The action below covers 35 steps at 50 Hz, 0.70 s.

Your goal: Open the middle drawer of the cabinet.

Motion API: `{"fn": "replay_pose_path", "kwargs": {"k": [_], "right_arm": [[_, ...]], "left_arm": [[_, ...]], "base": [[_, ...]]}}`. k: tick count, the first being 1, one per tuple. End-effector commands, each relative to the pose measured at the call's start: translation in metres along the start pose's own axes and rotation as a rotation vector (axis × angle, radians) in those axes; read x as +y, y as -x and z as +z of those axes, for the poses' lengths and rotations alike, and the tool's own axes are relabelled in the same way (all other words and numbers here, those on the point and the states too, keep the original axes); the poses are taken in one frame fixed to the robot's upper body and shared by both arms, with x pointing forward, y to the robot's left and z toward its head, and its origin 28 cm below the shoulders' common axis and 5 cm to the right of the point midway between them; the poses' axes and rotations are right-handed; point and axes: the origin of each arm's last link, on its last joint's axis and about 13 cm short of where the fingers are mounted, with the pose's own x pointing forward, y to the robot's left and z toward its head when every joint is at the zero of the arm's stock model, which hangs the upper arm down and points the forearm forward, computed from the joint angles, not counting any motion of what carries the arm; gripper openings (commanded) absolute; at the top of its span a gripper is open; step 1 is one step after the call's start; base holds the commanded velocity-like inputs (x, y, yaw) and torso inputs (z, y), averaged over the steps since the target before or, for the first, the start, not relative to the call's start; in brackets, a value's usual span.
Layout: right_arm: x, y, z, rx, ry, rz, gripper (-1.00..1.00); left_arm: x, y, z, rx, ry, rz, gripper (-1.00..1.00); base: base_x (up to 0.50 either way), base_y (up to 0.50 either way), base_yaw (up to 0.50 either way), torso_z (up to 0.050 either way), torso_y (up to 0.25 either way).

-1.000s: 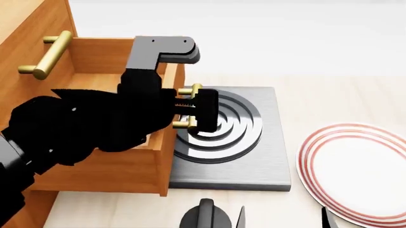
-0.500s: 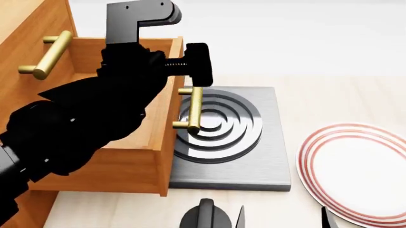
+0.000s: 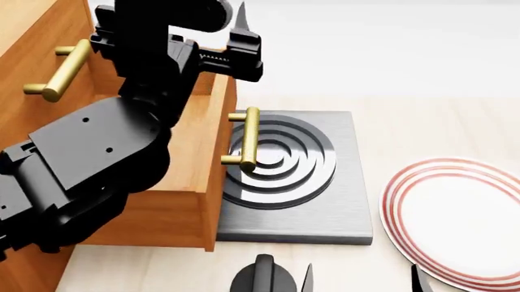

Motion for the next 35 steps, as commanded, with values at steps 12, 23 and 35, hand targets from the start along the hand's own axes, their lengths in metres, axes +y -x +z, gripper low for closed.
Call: {"fn": "replay_pose_path", "kwargs": {"k": [12, 23, 35], "right_arm": [[0.0, 0.0, 0.0, 0.002, -0.001, -0.001, 1.0], [0.0, 0.0, -0.001, 0.006, 0.001, -0.006, 1.0], [0.0, 0.0, -0.001, 0.009, 0.005, -0.004, 1.0]], "left_arm": [[0.012, 0.026, 0.025, -0.234, 0.003, 0.003, 1.0], [0.02, 0.053, 0.042, -0.372, -0.059, 0.038, 1.0], [0.031, 0.078, 0.068, -0.477, -0.064, 0.054, 1.0]], "base": [[0.0, 0.0, 0.0, 0.0, 0.0], [0.0, 0.0, 0.0, 0.0, 0.0], [0.0, 0.0, 0.0, 0.0, 0.0]]}}
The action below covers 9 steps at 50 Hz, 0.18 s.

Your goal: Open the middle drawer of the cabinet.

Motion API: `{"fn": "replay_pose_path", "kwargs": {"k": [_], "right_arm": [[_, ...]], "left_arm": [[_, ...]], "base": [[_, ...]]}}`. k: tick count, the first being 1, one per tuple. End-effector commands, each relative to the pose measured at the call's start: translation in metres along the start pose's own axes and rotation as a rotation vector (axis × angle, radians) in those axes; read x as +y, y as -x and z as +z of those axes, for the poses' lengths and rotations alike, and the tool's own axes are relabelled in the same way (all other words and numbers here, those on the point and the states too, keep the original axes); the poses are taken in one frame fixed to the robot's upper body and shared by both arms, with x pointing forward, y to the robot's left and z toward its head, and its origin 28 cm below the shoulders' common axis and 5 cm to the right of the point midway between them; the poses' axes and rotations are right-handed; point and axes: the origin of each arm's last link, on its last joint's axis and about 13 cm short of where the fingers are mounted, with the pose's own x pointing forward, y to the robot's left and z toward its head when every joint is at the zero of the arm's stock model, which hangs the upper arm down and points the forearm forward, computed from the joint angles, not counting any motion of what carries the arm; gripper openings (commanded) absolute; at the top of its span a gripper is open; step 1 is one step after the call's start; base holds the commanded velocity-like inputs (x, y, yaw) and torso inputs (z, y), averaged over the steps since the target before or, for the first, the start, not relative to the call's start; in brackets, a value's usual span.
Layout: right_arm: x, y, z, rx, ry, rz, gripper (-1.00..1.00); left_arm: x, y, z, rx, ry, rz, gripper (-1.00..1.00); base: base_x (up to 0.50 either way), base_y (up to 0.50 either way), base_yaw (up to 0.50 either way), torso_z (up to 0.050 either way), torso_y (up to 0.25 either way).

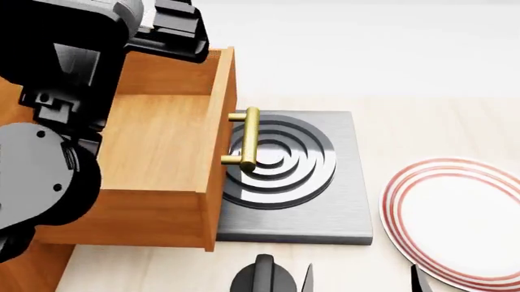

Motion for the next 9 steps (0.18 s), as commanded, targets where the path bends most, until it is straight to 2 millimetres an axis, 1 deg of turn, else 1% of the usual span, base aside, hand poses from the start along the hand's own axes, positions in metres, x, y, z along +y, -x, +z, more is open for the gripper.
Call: {"fn": "replay_pose_path", "kwargs": {"k": [1, 9], "right_arm": [[0.0, 0.0, 0.0, 0.002, 0.001, -0.001, 1.0], [0.0, 0.0, 0.0, 0.002, 0.002, 0.0, 1.0]], "left_arm": [[0.011, 0.014, 0.027, -0.11, -0.005, 0.024, 1.0], [0.019, 0.021, 0.042, -0.173, 0.004, 0.06, 1.0]], "base": [[0.0, 0.0, 0.0, 0.0, 0.0], [0.0, 0.0, 0.0, 0.0, 0.0]]}}
